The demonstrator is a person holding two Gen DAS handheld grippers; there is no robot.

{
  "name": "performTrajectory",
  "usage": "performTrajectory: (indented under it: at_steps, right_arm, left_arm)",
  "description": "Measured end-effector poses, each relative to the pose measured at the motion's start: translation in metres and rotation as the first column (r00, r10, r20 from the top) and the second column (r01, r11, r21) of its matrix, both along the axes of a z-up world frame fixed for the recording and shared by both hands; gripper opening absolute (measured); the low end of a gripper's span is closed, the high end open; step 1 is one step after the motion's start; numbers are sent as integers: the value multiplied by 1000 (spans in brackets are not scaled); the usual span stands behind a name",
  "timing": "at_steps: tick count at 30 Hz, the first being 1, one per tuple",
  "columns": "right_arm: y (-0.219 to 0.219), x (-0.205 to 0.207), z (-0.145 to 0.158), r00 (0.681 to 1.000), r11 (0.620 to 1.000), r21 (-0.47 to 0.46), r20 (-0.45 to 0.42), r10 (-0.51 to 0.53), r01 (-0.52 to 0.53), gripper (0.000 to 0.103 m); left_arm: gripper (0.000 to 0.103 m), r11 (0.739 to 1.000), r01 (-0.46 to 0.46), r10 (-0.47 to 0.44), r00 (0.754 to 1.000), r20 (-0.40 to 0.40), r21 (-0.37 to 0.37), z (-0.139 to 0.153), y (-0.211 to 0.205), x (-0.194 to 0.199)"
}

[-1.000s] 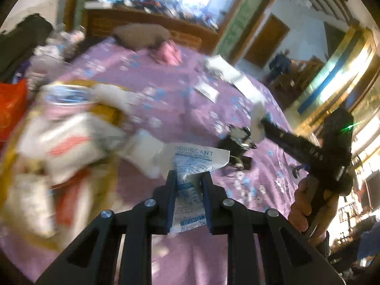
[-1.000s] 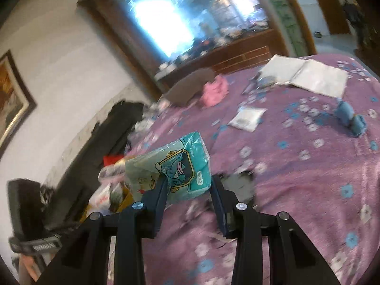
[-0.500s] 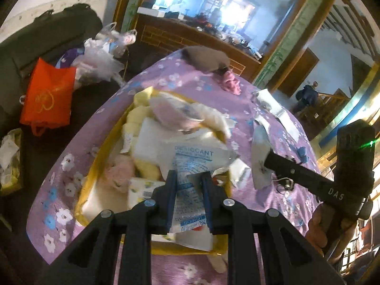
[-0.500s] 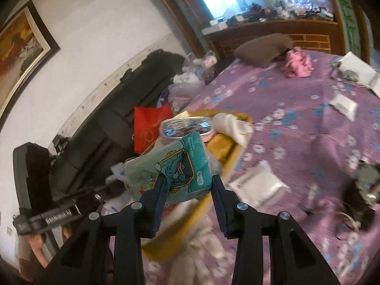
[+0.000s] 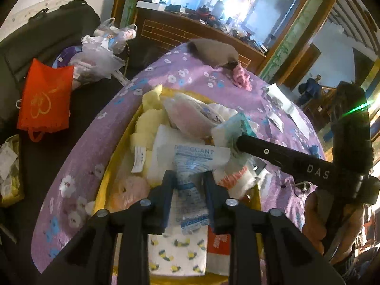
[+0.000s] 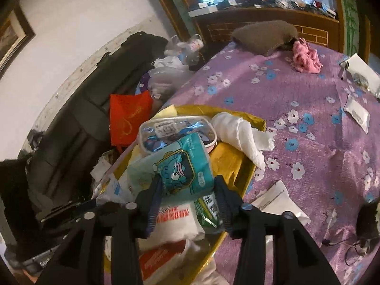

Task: Organize soft objects
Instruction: 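Carry the sachet and wipes pack into the box and open both tools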

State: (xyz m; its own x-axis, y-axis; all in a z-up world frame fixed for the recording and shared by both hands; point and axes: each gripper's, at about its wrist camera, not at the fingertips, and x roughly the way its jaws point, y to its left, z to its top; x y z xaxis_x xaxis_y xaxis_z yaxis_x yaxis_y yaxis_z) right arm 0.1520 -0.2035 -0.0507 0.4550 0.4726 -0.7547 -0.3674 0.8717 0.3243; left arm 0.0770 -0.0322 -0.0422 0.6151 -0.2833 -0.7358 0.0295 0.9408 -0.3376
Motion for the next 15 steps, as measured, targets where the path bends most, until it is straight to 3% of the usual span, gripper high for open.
performTrajectory:
  at_steps: [1,3,8,12,15]
  right_arm:
    - [-2,3,-1,1000,1000,15,-9,-9,9,56]
    - [-8,5,1,1000,999,45,-12,-24,24,61]
    - [-28,-8,11,998,989,136,-11,-62,63,69]
    - [-40,-42,21,997,987,146,37,-73,66,69]
    - [-48,-74,21,994,990,124,74,-76,67,69]
  left_arm:
    - [39,1000,3,-3,1000,8,2,0,-1,0]
    - [60,1000,5,-5,1000,24,5,0,-2,-2]
    - [72,999,14,-15,999,34,30,4,-10,-13]
    - [81,990,2,-14,997,81,143,12,-27,-36]
    - [82,967,-36,6,993,117,252,15,-41,-61]
